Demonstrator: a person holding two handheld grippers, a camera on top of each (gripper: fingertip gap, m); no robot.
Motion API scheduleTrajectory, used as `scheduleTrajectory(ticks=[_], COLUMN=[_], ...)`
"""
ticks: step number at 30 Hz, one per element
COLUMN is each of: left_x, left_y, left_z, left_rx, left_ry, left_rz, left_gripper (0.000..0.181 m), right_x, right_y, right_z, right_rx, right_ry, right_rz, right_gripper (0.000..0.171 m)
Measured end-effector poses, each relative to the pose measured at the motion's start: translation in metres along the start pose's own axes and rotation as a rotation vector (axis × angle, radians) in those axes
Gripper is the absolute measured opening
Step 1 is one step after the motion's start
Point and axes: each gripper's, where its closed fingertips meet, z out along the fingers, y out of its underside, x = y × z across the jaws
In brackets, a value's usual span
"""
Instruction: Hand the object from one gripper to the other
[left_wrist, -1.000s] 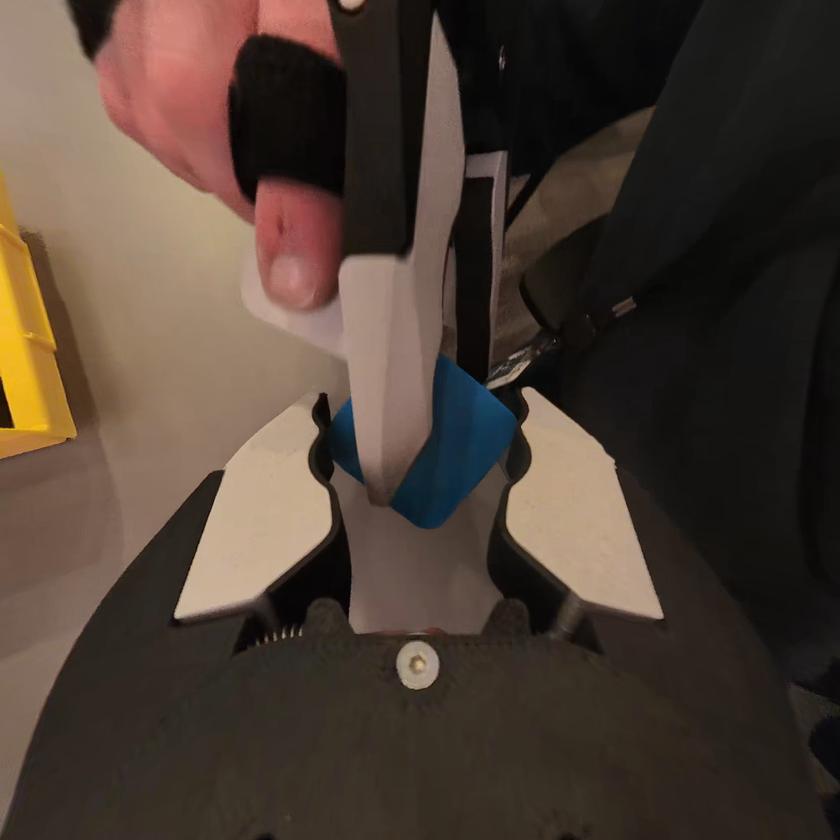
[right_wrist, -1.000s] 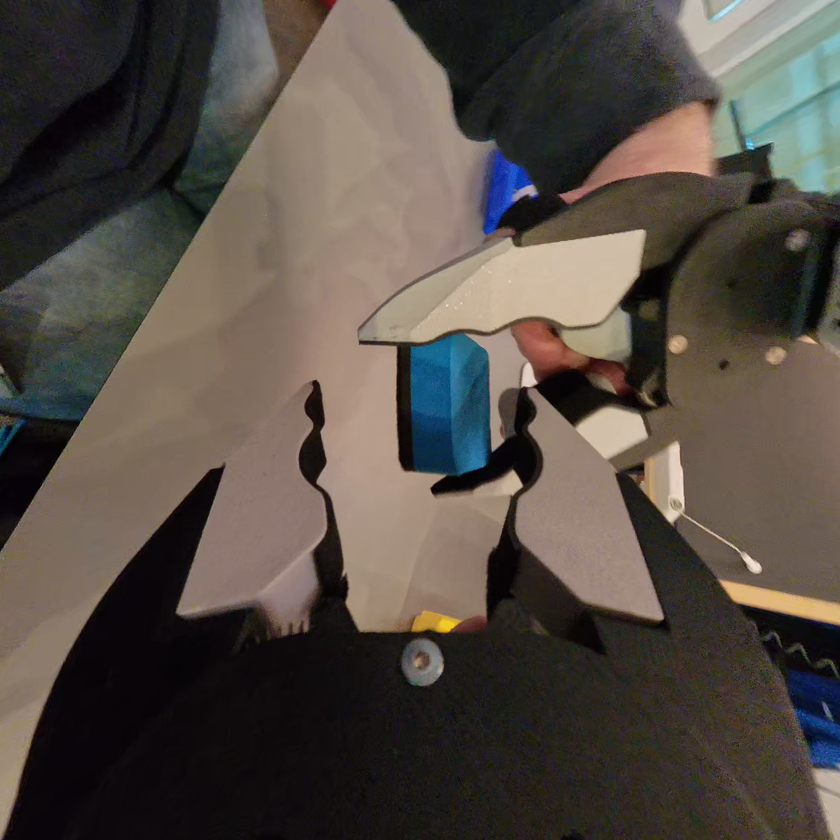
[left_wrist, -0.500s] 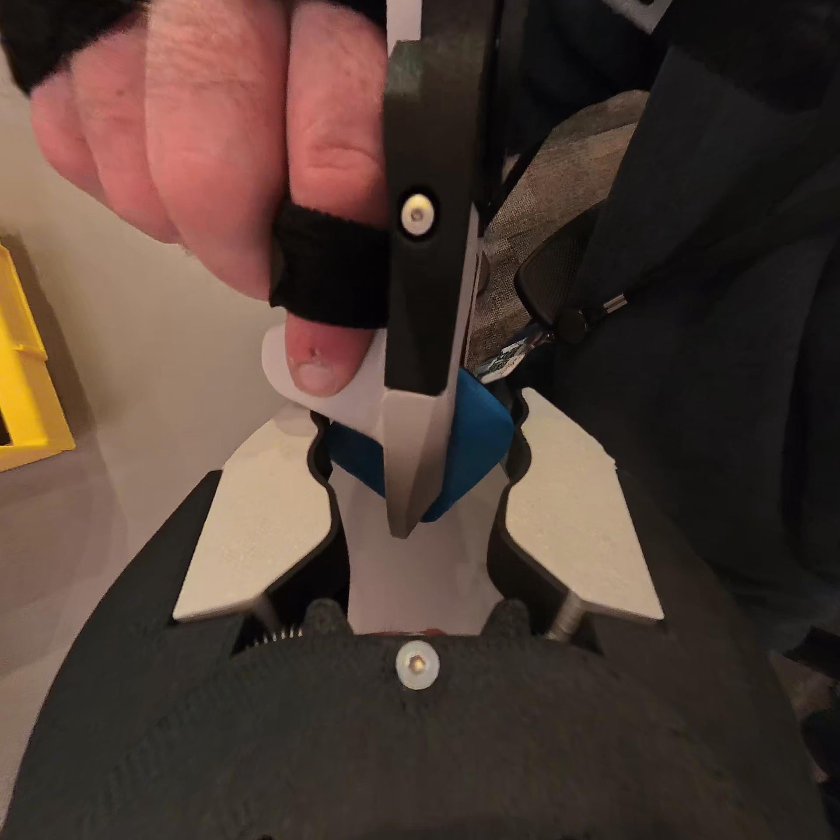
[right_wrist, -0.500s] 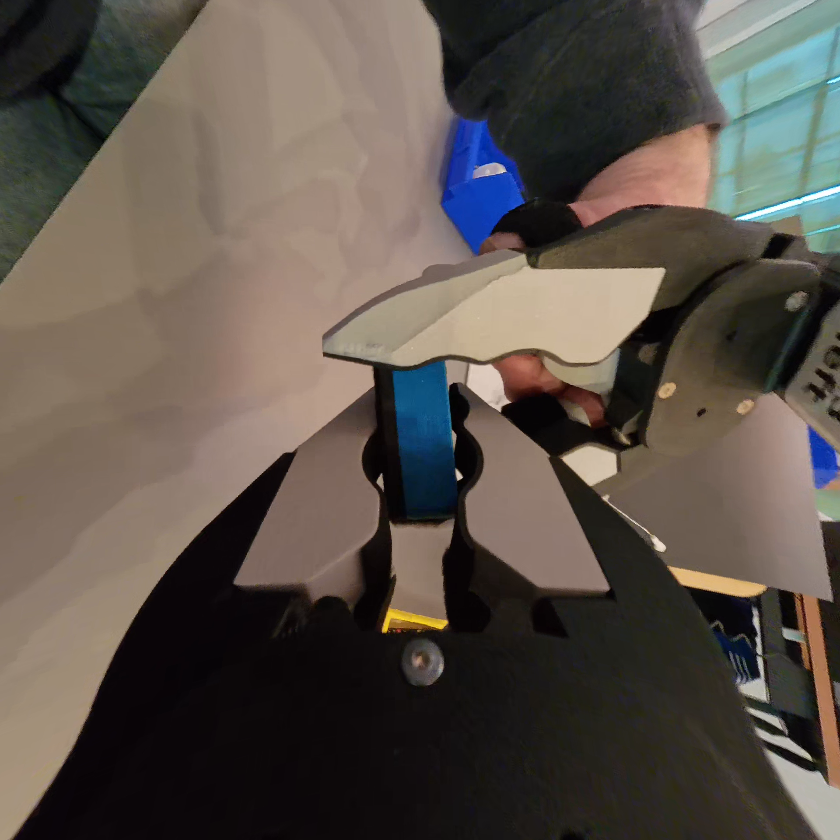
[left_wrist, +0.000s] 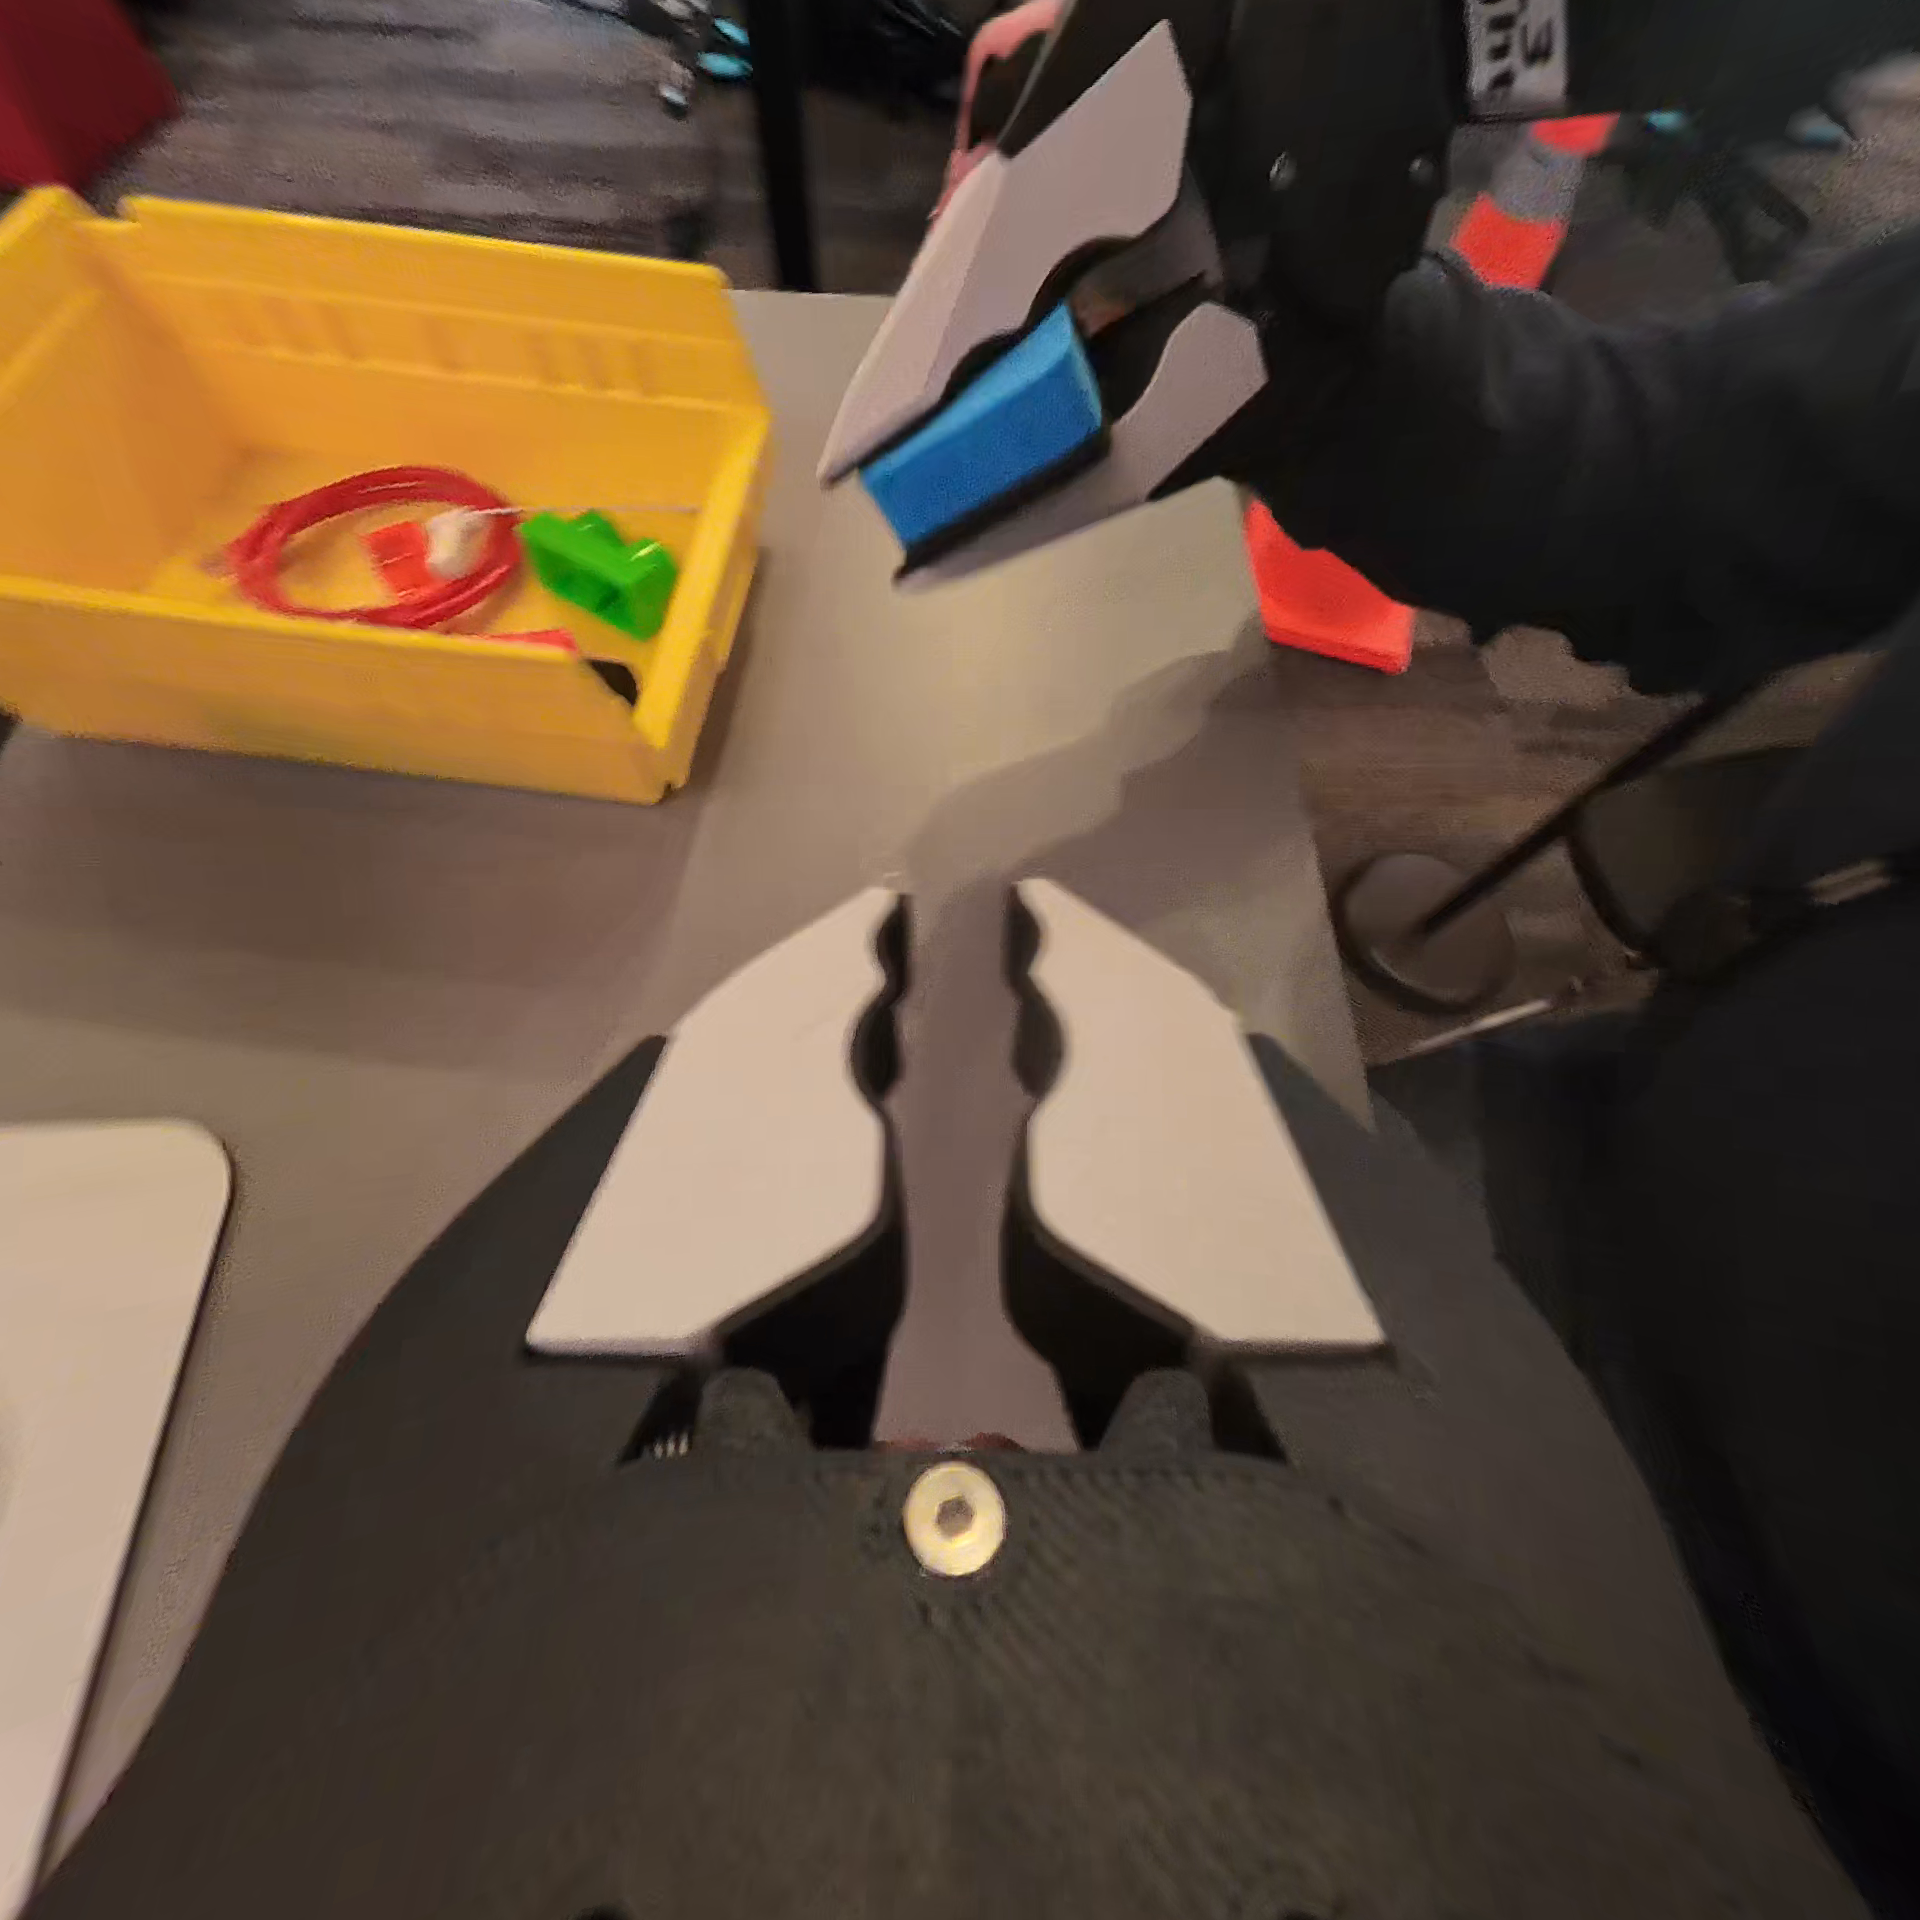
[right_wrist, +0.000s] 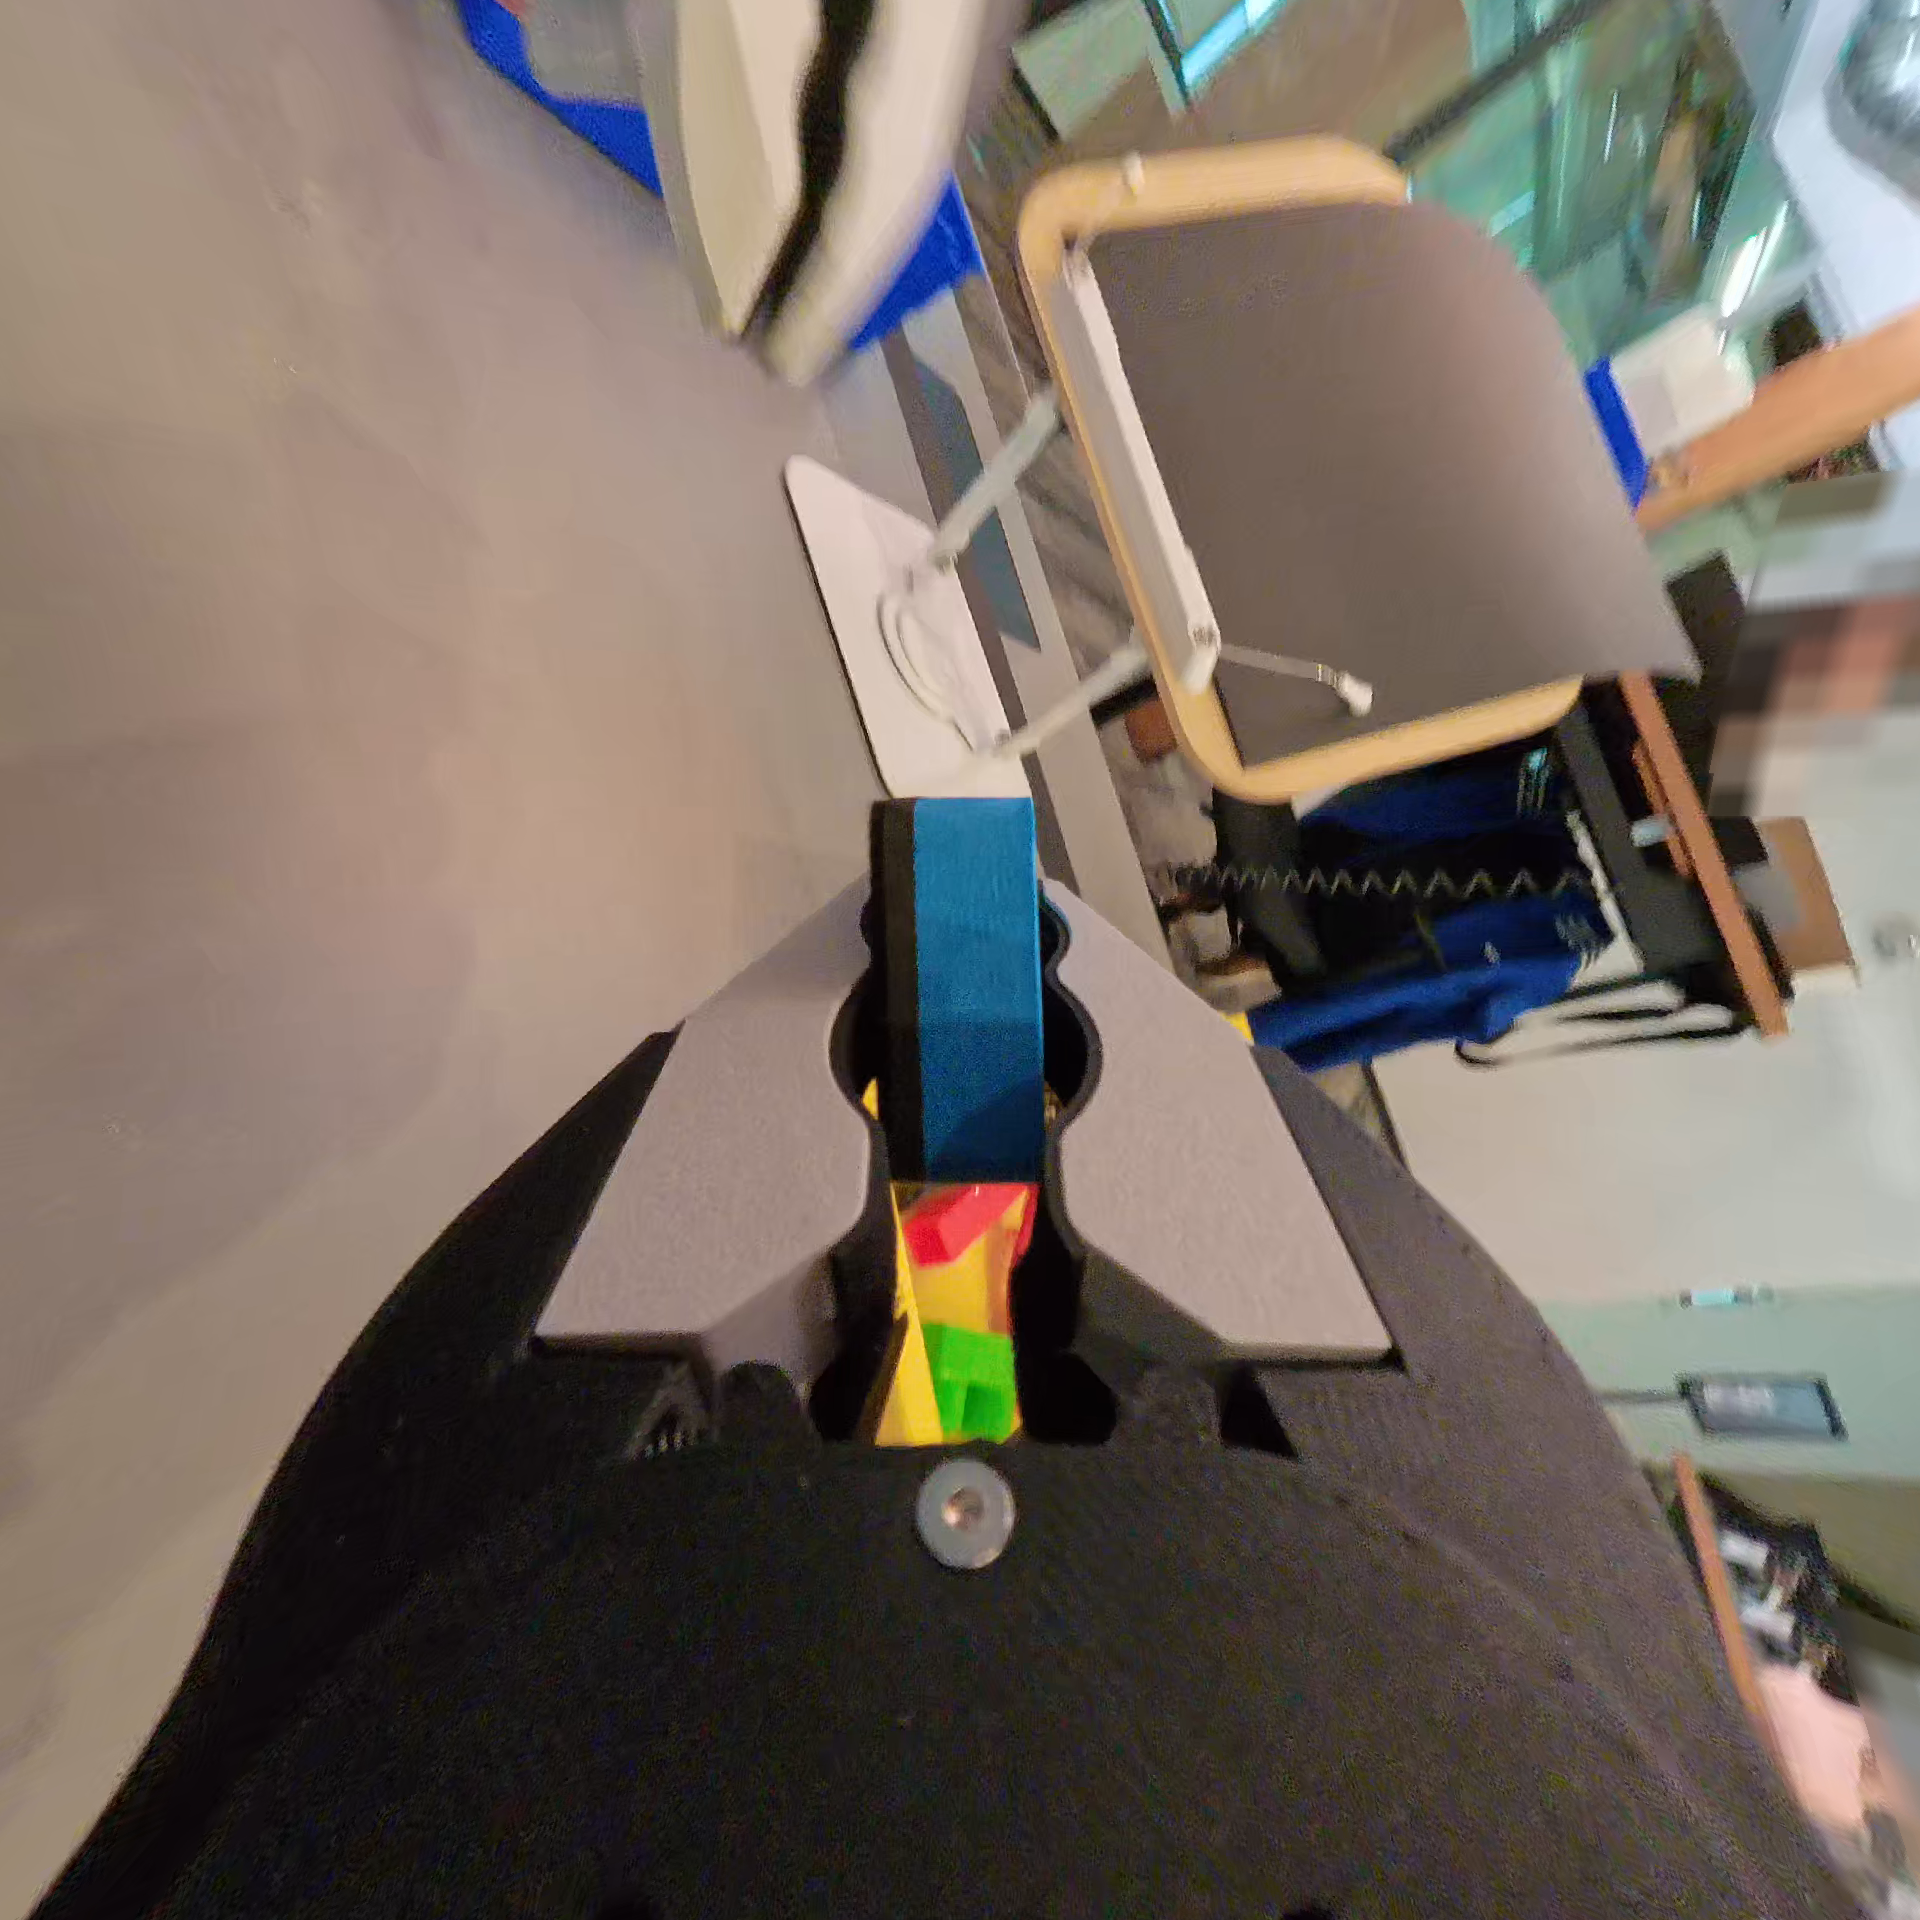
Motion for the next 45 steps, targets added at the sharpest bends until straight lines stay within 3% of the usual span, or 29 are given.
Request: scheduleTrajectory(ticks=[1,7,15,19,22,27,33,38,43,45], left_x=[-0.004,-0.025,-0.027,-0.027,-0.028,-0.035,-0.047,-0.061,-0.080,-0.088], left_y=[0.007,0.057,0.091,0.103,0.109,0.113,0.115,0.126,0.148,0.159], left_z=[-0.004,-0.025,-0.042,-0.044,-0.046,-0.062,-0.101,-0.159,-0.236,-0.264], left_rx=[0.034,0.090,0.080,0.075,0.078,0.103,0.108,0.051,-0.020,-0.036], left_ry=[-0.032,-0.212,-0.271,-0.283,-0.284,-0.336,-0.468,-0.665,-0.896,-0.965], left_rz=[-0.035,-0.174,-0.228,-0.242,-0.256,-0.268,-0.270,-0.241,-0.264,-0.301], left_gripper=[0.000,0.000,0.000,0.000,0.000,0.007,0.018,0.023,0.031,0.035], right_x=[0.005,0.044,0.046,0.032,0.031,0.044,0.060,0.070,0.059,0.051], right_y=[0.011,0.082,0.192,0.220,0.229,0.216,0.169,0.128,0.047,0.030], right_z=[0.001,0.017,0.063,0.078,0.083,0.077,0.066,0.059,0.063,0.065], right_rx=[-0.026,-0.215,-0.536,-0.637,-0.659,-0.602,-0.490,-0.397,-0.085,-0.038], right_ry=[0.016,0.126,0.056,-0.050,-0.075,-0.019,0.088,0.184,0.132,0.118], right_rz=[0.026,0.237,0.540,0.663,0.738,0.762,0.694,0.615,0.556,0.544], right_gripper=[0.020,0.019,0.021,0.023,0.040,0.040,0.036,0.035,0.019,0.018])
